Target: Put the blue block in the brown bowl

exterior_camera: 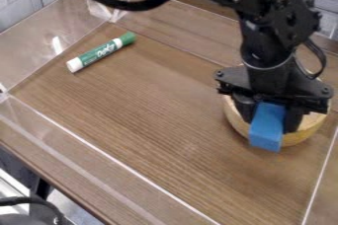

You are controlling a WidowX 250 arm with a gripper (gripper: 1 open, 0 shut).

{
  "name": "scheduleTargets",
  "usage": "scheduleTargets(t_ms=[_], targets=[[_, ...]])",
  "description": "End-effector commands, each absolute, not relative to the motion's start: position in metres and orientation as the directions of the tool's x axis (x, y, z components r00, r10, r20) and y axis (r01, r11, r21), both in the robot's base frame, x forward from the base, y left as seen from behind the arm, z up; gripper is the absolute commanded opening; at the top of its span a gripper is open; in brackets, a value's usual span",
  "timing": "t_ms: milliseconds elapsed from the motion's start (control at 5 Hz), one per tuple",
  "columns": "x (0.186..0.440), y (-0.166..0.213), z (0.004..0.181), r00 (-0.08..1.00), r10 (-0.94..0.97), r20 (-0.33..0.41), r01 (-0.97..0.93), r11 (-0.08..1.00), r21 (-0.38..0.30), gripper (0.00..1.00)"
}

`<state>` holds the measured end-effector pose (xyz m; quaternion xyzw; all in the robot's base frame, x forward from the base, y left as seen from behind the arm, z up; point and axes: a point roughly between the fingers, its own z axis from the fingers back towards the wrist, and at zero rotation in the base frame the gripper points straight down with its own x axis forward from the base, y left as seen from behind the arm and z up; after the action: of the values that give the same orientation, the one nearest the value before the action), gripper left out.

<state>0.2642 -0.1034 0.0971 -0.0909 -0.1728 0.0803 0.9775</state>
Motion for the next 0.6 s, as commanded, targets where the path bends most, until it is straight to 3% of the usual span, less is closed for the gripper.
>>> scheduleTargets(t_ms=[0, 400], targets=[[0.278, -0.104, 0.107, 0.907, 0.194, 0.375, -0.114, 0.968, -0.224, 0.00], [0.290, -0.103, 0.102, 0.898, 0.194, 0.396, -0.111, 0.968, -0.223, 0.00]])
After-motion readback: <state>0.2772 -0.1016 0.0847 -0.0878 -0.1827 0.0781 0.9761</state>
